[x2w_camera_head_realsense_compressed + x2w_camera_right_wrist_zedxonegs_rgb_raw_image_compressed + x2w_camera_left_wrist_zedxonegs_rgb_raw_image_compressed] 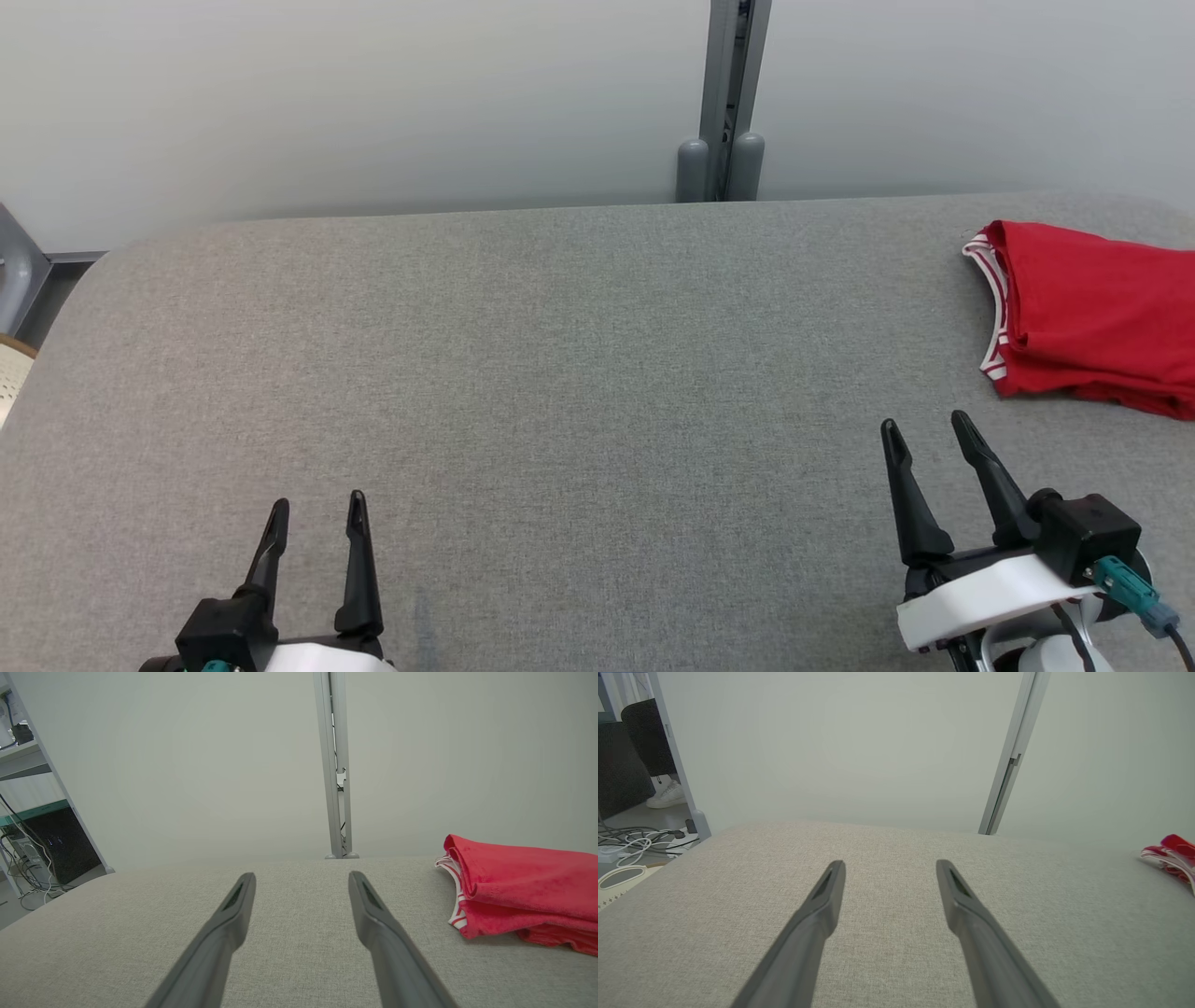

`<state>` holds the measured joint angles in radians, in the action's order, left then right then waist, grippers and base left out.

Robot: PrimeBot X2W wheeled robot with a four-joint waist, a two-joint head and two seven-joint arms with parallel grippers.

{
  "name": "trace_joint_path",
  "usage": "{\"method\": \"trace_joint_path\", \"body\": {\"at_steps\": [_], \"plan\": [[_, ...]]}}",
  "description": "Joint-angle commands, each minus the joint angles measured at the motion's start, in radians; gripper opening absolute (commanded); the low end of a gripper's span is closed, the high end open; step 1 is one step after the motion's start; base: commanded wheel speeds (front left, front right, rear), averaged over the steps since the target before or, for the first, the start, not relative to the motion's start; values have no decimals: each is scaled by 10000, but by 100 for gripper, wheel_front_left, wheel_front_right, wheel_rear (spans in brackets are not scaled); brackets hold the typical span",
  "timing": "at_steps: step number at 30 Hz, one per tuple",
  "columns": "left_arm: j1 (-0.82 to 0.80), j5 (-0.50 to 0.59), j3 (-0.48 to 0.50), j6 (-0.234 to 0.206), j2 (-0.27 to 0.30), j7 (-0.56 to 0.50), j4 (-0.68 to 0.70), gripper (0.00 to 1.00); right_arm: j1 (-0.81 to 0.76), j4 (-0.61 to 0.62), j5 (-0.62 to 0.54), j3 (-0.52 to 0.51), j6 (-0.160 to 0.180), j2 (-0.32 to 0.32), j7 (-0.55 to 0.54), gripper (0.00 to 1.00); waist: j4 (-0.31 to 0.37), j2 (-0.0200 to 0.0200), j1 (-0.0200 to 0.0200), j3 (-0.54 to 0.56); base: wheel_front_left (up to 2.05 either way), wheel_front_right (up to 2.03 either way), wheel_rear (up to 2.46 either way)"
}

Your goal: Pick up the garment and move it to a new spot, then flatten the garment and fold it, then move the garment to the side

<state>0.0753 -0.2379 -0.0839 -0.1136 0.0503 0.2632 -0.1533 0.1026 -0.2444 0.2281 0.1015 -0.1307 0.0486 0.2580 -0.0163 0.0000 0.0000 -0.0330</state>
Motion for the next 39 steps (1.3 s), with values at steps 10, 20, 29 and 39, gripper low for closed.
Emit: {"method": "trace_joint_path", "body": {"at_steps": [10,20,29,39], "plan": [[85,-126,-98,177,-59,-31,-495,0,-249,-295,145,52,0,-72,-43,0,-26,0,0,31,0,0,0],[-196,-2016,158,487,-25,-517,-558,0,-202,-236,2116,-146,0,30,-460,0,-11,0,0,53,0,0,0],[-450,-3684,393,765,2,-957,-604,0,-150,-195,3842,-335,0,103,-847,0,5,0,0,74,0,0,0],[-646,-5022,586,990,20,-1308,-639,0,-115,-158,5218,-507,0,149,-1163,0,18,0,0,93,0,0,0]]}}
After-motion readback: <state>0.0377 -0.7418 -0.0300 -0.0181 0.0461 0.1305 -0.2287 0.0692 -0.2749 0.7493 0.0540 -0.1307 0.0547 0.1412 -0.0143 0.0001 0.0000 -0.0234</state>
